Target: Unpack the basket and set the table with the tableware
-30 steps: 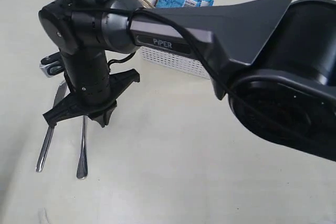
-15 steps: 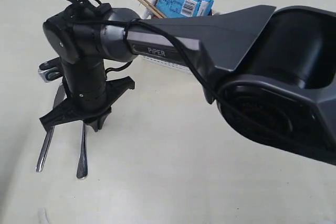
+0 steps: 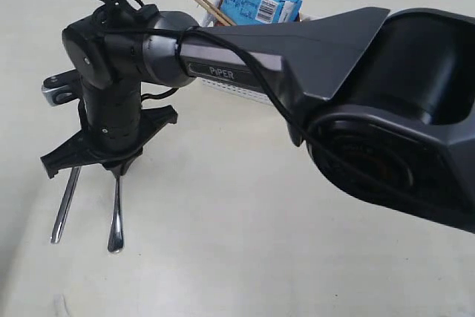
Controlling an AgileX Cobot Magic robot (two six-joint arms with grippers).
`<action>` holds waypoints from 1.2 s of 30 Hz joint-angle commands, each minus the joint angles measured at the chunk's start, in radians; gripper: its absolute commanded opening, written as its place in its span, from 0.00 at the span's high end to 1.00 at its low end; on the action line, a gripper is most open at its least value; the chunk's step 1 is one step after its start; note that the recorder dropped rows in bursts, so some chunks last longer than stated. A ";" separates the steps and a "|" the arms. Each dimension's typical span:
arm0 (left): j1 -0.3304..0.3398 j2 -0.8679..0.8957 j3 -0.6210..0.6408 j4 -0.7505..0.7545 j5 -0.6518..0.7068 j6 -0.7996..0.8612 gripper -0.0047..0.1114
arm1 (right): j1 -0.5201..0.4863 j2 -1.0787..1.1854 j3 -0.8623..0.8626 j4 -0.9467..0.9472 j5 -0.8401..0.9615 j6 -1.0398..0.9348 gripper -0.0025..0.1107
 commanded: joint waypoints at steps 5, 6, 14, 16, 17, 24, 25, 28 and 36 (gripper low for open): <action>0.001 -0.004 0.003 -0.003 -0.009 0.001 0.96 | -0.006 0.000 0.001 -0.011 -0.027 0.005 0.98; 0.001 -0.004 0.003 -0.003 -0.009 0.001 0.96 | -0.006 0.000 0.001 -0.011 -0.035 0.011 0.98; 0.001 -0.004 0.003 -0.003 -0.009 0.001 0.96 | -0.006 0.018 0.001 -0.023 -0.091 0.033 0.98; 0.001 -0.004 0.003 -0.003 -0.009 0.001 0.96 | -0.006 0.017 0.001 -0.021 -0.091 0.036 0.98; 0.001 -0.004 0.003 -0.003 -0.009 0.001 0.96 | -0.006 0.010 0.001 -0.013 -0.088 0.033 0.98; 0.001 -0.004 0.003 -0.003 -0.009 0.001 0.96 | -0.003 -0.079 -0.001 -0.015 0.037 -0.028 0.98; 0.001 -0.004 0.003 -0.003 -0.009 0.001 0.96 | -0.003 -0.082 -0.001 -0.034 0.072 -0.031 0.98; 0.001 -0.004 0.003 -0.003 -0.009 0.001 0.96 | -0.001 -0.080 0.016 -0.070 0.152 -0.043 0.98; 0.001 -0.004 0.003 -0.003 -0.009 0.001 0.96 | 0.053 -0.082 0.164 -0.053 0.155 -0.106 0.98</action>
